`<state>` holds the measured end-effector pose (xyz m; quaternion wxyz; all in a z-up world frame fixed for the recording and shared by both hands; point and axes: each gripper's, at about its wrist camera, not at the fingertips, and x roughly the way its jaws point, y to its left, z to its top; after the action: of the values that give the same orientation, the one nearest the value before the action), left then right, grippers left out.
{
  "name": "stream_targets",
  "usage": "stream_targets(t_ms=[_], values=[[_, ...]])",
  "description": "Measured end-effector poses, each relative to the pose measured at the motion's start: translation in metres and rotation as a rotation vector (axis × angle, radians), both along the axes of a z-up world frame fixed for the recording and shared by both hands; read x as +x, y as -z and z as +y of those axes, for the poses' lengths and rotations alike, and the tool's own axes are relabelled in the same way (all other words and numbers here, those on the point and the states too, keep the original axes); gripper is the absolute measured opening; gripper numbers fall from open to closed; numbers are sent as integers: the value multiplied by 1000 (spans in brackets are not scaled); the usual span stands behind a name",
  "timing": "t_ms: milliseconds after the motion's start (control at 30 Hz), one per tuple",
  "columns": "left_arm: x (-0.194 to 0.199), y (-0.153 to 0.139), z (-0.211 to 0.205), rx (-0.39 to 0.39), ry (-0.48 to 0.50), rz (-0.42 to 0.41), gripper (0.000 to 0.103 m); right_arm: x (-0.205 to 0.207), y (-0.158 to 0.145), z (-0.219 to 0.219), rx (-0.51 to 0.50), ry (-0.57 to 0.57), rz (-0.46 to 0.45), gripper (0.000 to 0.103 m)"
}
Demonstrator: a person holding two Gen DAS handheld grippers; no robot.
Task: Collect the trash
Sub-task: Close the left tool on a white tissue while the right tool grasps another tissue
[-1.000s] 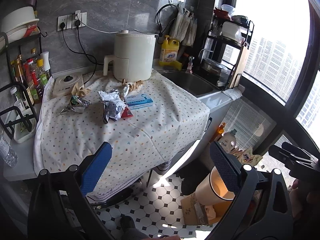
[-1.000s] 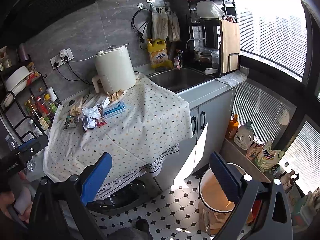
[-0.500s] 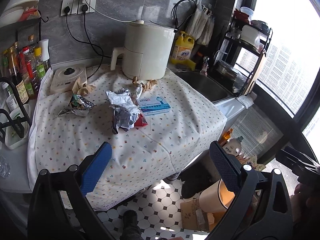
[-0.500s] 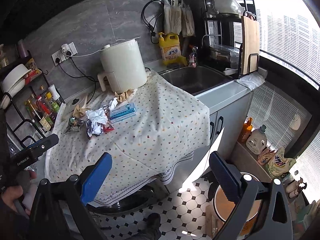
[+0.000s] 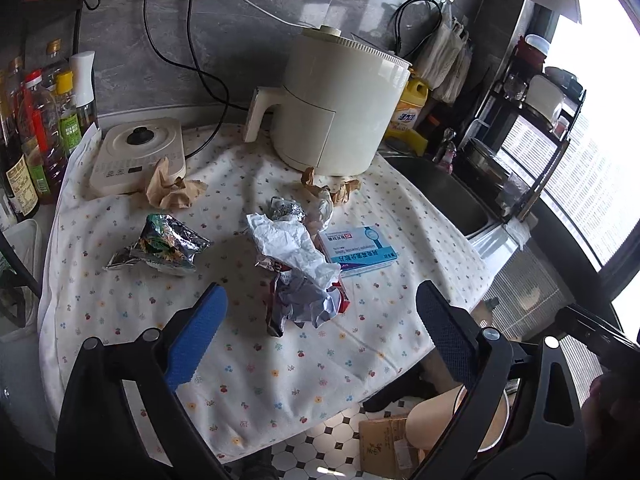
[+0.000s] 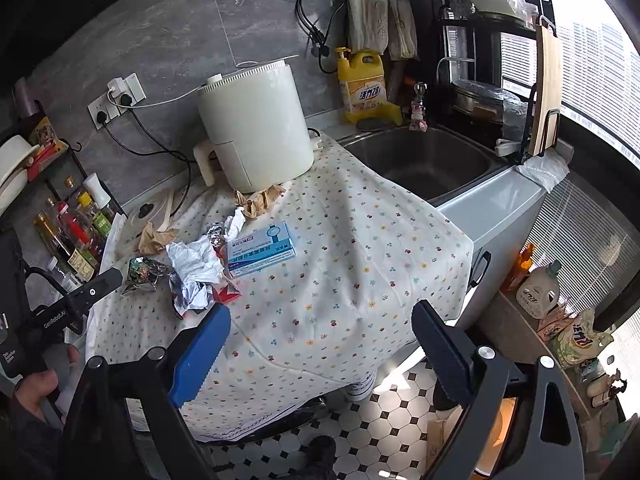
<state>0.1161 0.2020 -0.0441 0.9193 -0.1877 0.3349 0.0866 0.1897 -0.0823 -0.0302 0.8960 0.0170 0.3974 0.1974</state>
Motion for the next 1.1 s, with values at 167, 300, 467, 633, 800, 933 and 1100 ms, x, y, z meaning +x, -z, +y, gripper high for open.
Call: stream_targets(t_ms=[167, 300, 467, 633, 800, 933, 1100], values=[[29, 17, 26, -13, 16, 24, 87, 24, 12, 22, -3, 5, 30, 85], [57, 34, 46, -53, 35, 68, 81, 38, 19, 36, -8, 20, 46, 84], [87, 51, 64, -86, 68, 110, 75, 53, 30, 48, -15, 57, 68, 84], [111, 68, 78, -98, 98, 156, 72, 64, 41, 59, -13, 96, 94, 85], [127, 79, 82, -122, 151, 185, 40, 68, 52, 72, -15, 114, 125, 85], [129, 70, 81, -116, 180, 154, 12, 73, 60, 82, -33, 106, 148, 87], [122, 51, 84, -124, 194, 96, 9, 83, 62, 95, -29, 76, 162, 88]])
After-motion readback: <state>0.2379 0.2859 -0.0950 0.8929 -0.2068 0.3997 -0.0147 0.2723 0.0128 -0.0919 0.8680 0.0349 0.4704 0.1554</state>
